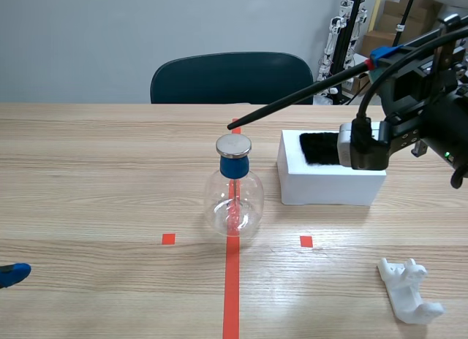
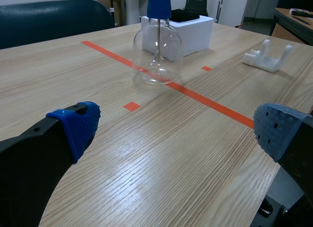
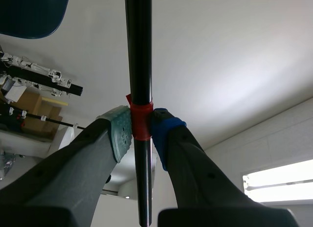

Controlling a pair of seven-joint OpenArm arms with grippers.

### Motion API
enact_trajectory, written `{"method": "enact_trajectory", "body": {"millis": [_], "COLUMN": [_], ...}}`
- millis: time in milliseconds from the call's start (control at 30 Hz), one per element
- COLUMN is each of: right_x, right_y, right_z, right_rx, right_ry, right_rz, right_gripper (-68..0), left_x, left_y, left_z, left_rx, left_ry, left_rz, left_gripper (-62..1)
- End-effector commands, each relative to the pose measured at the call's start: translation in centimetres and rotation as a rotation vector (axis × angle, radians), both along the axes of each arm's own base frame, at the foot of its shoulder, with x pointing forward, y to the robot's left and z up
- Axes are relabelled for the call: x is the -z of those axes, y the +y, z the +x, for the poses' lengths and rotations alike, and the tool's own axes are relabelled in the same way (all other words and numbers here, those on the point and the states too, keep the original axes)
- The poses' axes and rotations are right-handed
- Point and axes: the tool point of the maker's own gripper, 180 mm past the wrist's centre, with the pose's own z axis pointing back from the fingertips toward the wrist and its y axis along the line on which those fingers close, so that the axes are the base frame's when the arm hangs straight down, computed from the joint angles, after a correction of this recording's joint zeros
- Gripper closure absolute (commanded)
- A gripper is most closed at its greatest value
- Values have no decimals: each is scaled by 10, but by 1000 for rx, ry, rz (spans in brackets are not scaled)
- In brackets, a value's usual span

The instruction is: Do the electroscope experiment. hold the rod still at the electroscope

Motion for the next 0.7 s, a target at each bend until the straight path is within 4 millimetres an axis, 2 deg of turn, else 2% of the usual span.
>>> {"method": "enact_trajectory", "body": {"millis": [0, 367, 667], "right_x": [-10, 2, 3], "right_y": [-2, -8, -9], "right_z": [4, 5, 5], "right_rx": [-2, 14, 14], "right_ry": [-36, 4, 6], "right_rz": [-18, -55, -56], "right_gripper": [-37, -37, -37], "left_x": [-12, -12, -12], "left_y": [2, 2, 2], "left_z": [2, 2, 2], "left_rx": [1, 1, 1], "left_ry": [-46, -46, -46], "left_rz": [-30, -30, -30], "left_gripper": [-623, -623, -623]}}
